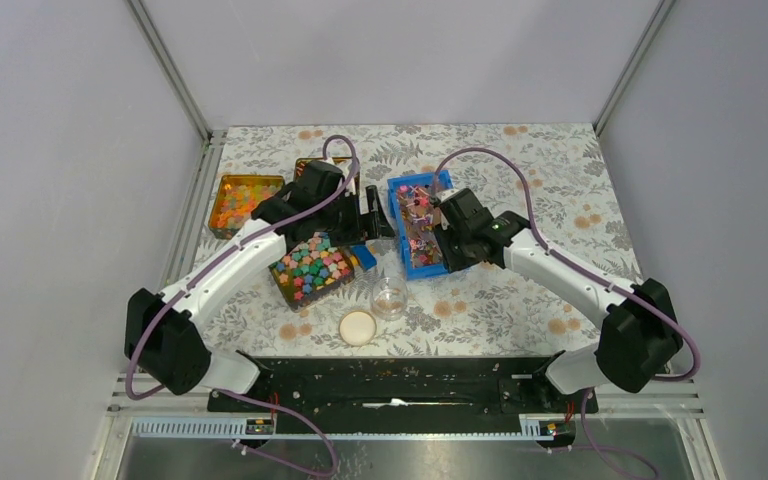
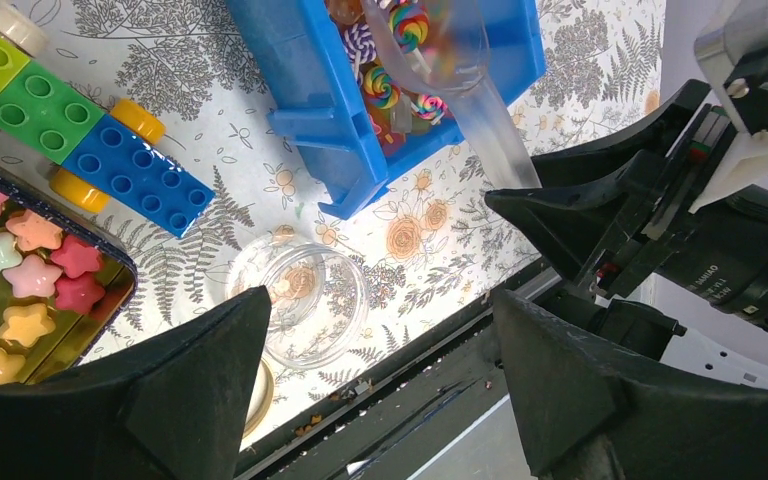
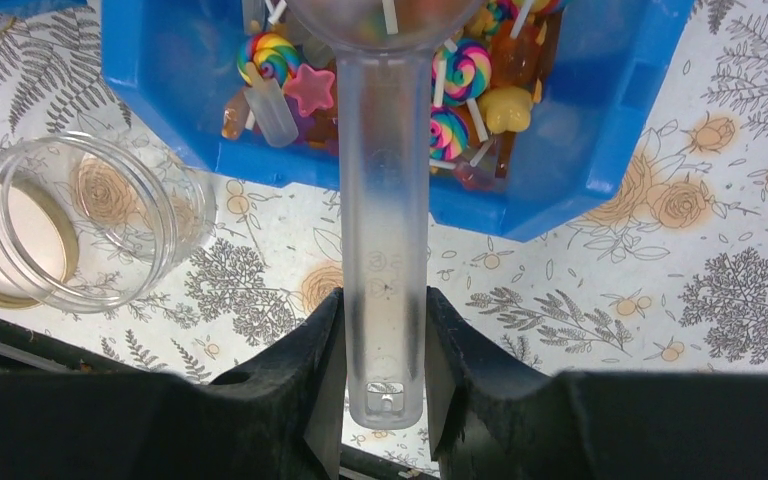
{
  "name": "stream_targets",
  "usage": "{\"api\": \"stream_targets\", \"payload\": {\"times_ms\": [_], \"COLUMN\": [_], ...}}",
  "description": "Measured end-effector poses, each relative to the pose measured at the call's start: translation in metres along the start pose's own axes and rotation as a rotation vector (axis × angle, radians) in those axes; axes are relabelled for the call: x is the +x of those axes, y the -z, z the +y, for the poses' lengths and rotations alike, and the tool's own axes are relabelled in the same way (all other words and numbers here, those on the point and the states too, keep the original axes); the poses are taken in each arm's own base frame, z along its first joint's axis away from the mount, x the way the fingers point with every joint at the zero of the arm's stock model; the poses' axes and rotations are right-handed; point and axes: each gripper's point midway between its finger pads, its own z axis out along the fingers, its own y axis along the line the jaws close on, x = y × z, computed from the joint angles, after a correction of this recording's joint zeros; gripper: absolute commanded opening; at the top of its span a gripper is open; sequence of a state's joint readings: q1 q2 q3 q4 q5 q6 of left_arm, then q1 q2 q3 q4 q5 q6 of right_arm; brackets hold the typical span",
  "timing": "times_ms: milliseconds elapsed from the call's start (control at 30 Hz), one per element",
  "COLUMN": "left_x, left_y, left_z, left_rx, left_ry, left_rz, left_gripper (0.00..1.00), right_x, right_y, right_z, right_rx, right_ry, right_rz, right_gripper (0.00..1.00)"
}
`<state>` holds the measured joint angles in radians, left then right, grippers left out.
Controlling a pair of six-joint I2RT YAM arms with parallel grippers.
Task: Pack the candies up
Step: Scoop the fake candies from the storage box, then place the fake candies in the packing bottle.
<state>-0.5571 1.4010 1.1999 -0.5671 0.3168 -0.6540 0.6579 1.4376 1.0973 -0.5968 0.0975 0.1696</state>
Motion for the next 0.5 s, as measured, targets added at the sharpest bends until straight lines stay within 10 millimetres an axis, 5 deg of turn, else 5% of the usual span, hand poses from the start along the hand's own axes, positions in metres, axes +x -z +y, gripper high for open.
{"api": "stream_targets", "payload": {"times_ms": [233, 500], "left_x": [0.005, 0.039], "left_y": [0.004, 0.006], "left_z": [0.006, 0.032], "left_rx": [-0.011, -0.052], "left_ry": [-0.005, 0.017], "left_rz": [-0.007, 0.046], "left_gripper": [0.82, 0.79], "right_x": [0.009, 0.025], "right_y": [0.009, 0.031], "right_z": [-0.003, -0.009], "right_rx": [0.001, -0.002], "right_ry": [0.002, 0.009], "right_rz": [0.004, -0.007], "right_gripper": [0.00, 0.00]}}
